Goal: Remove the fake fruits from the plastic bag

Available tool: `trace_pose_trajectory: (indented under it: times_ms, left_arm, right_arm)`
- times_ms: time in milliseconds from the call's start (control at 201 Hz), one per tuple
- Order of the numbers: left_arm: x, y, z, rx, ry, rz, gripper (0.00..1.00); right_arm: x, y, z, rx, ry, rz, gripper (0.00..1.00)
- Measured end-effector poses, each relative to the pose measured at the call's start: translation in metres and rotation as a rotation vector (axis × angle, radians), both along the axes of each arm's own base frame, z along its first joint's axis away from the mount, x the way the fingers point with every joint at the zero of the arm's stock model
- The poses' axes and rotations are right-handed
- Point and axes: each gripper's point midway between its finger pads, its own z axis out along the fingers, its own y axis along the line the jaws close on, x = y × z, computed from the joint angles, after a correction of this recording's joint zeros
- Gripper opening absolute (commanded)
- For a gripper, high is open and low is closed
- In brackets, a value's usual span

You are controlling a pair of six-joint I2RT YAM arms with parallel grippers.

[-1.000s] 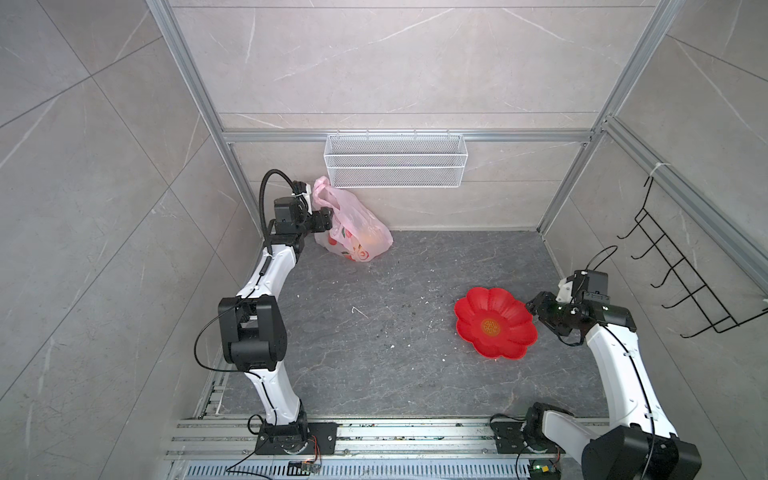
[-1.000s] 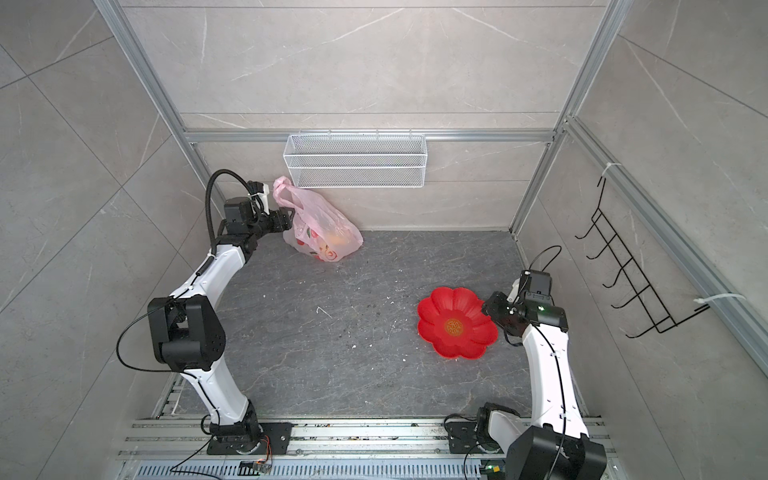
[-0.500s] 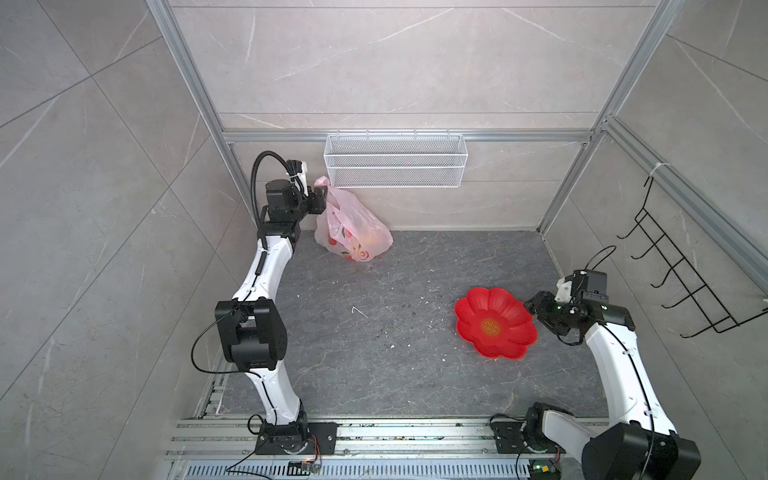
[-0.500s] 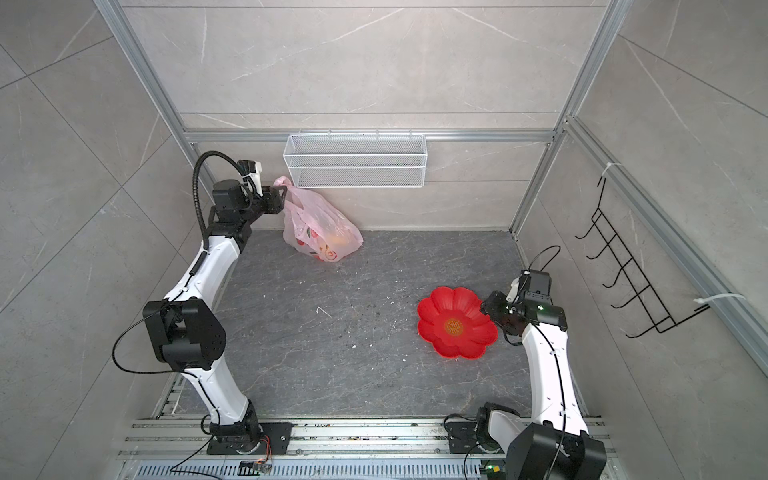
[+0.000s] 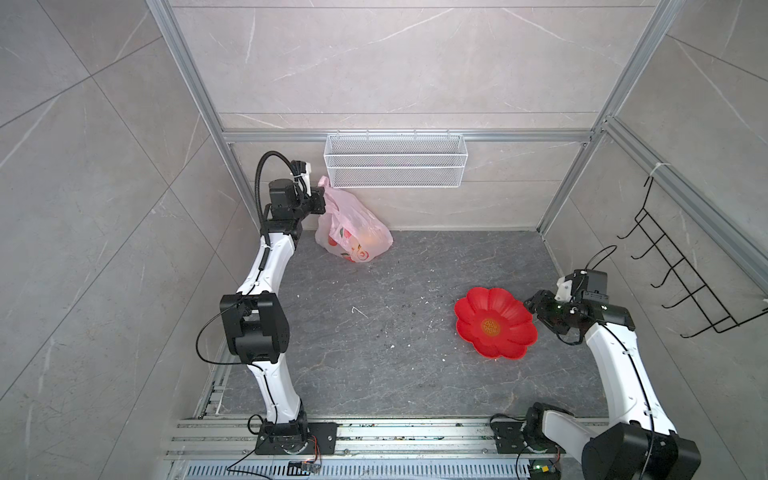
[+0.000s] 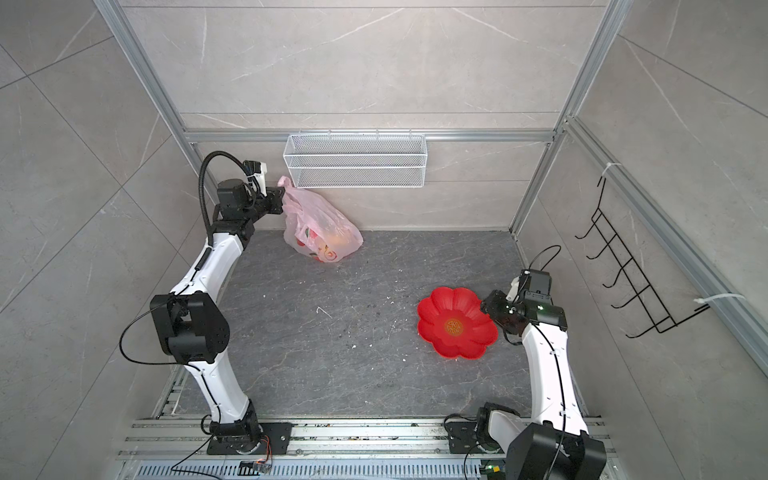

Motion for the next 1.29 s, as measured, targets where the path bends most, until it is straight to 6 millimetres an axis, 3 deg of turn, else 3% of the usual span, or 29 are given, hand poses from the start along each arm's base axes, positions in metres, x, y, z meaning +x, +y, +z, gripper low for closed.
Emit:
trace_pose_trajectory:
  times_ms: [129,234,508,662,866,1050,1160,1294]
  left_arm:
    - [-0.01,-0.003,-0.016,0.0,0.044,-0.001,0.02]
    - [-0.029,-0.008,-0.023,0.009,0.081,0.011,0.02]
    - [-0.121,-0.066,-0.004,0.068,0.08,0.005,0.01]
    - [-0.183,-0.093,-0.005,0.087,0.092,-0.007,0.01]
    - [-0.272,-0.121,-0.029,0.106,0.156,-0.052,0.01]
    - [-0.345,-0.118,-0.048,0.083,0.208,-0.091,0.01]
    - [-0.373,-0.112,-0.056,0.06,0.241,-0.098,0.01]
    - [-0.389,-0.109,-0.068,0.052,0.299,-0.088,0.02]
  right_arm:
    - [0.003,0.001,0.0,0.009,-0.008,0.007,0.58]
    - [0.006,0.003,0.002,0.017,-0.022,0.016,0.58]
    - [0.004,0.027,0.005,0.041,-0.054,0.099,0.56]
    - [0.002,0.057,0.018,0.047,-0.111,0.205,0.56]
    - [-0.003,0.106,0.026,0.064,-0.155,0.37,0.54]
    - [-0.01,0.146,0.03,0.079,-0.197,0.501,0.52]
    - [-0.012,0.173,0.031,0.074,-0.219,0.587,0.52]
    - [-0.019,0.216,0.025,0.038,-0.205,0.715,0.52]
